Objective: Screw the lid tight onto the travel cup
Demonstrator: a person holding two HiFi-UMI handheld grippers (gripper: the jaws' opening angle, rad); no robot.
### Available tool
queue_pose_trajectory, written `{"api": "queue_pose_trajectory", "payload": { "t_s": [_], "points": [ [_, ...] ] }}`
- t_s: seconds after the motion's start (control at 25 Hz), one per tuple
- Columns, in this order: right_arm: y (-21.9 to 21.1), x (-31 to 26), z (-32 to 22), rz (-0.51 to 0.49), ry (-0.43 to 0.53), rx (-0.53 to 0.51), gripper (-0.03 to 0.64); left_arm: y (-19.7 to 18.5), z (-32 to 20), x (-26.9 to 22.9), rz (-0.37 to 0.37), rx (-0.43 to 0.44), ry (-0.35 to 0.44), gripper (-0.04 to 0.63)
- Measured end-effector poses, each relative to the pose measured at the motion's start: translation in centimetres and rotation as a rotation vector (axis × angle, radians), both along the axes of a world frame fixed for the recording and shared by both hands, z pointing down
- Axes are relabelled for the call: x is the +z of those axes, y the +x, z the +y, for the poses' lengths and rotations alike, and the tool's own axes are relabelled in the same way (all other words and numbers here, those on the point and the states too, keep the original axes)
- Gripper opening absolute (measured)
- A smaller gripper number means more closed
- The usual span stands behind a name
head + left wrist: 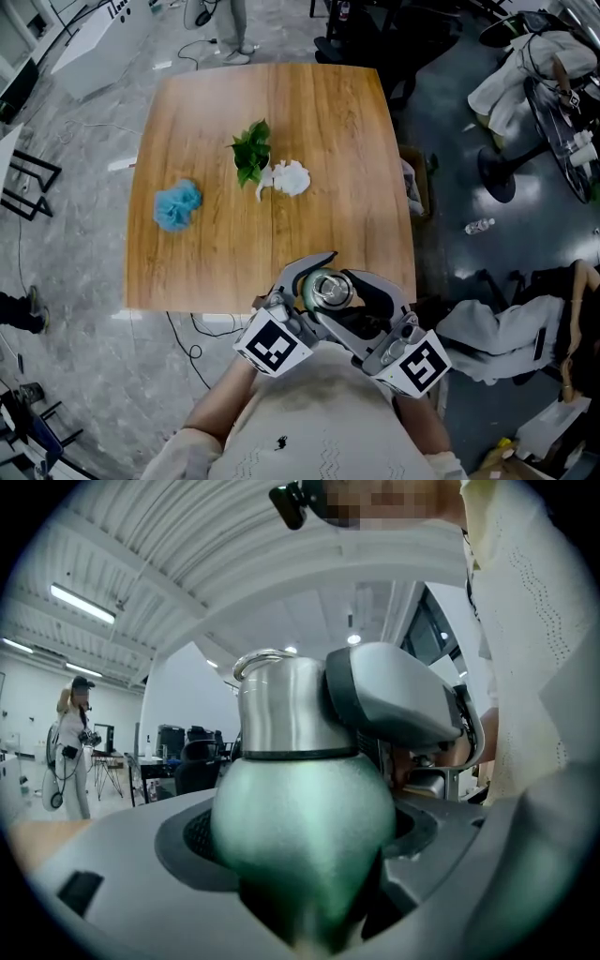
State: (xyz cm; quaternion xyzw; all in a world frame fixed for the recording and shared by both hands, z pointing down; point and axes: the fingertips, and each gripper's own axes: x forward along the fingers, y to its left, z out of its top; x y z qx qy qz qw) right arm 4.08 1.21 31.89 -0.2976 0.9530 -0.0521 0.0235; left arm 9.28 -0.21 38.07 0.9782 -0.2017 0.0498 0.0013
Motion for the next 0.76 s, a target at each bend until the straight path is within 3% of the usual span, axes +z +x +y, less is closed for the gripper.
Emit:
{"api": "queue_pose_trajectory", "payload": {
  "t_s": [0.76],
  "points": [
    [0.37,0.23,0.68,0.001,-0.008,0.024,0.229,0.4,0.69,-0.16,0.018,0.007,-0.01,0.405]
  ]
}}
